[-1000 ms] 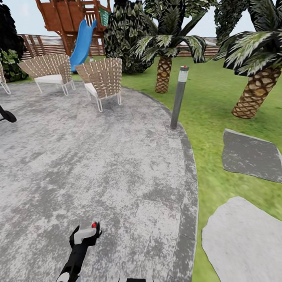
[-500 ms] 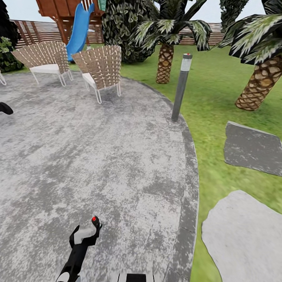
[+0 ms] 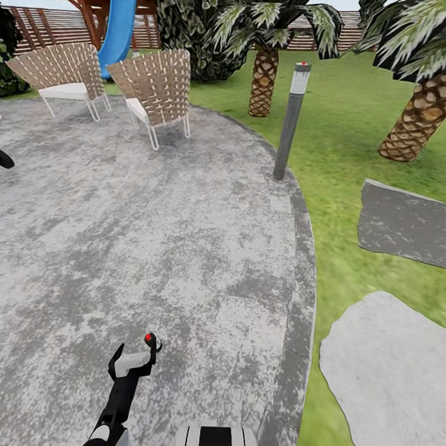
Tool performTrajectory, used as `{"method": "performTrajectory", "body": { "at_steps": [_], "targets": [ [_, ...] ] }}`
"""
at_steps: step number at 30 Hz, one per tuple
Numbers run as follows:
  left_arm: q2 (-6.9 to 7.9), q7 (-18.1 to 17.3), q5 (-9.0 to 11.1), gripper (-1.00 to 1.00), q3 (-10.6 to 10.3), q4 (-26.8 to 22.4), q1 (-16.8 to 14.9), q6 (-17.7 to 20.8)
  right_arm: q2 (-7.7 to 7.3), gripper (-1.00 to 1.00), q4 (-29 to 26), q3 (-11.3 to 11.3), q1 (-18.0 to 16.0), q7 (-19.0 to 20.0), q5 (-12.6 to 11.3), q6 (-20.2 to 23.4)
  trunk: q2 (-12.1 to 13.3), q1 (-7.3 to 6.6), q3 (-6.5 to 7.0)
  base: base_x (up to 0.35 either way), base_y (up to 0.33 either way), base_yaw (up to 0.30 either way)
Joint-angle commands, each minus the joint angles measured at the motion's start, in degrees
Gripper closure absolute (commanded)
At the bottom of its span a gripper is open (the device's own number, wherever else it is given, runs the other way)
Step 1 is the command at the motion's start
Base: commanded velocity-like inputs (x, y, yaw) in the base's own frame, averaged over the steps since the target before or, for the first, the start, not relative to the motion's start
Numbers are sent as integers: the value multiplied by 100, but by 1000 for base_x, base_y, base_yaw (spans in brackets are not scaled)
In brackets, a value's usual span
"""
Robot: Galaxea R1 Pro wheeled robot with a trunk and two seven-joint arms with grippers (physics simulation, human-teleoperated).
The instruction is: In the garden, pick up the pesticide atomizer on the floor and spray pesticide onto both trees until each tree trunk is fully covered.
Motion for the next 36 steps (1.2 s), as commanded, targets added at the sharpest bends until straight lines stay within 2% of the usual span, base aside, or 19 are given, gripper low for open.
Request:
{"method": "performTrajectory", "body": {
  "at_steps": [1, 18, 36],
  "targets": [
    [-3, 1, 14, -100, 1, -39, -2, -21, 3, -100, 10, -30, -13, 1, 45, -30, -3, 1, -26, 0, 0, 0],
    [0, 1, -33, -100, -3, -219, -22, -43, 3, -100, 236, -26, -13, -2, 53, -35, -26, 45, -403, 0, 0, 0],
    [0, 1, -33, -100, -3, -217, -335, -51, 3, -100, 247, -34, -13, -7, 56, -38, -50, 92, -802, 0, 0, 0]
  ]
}}
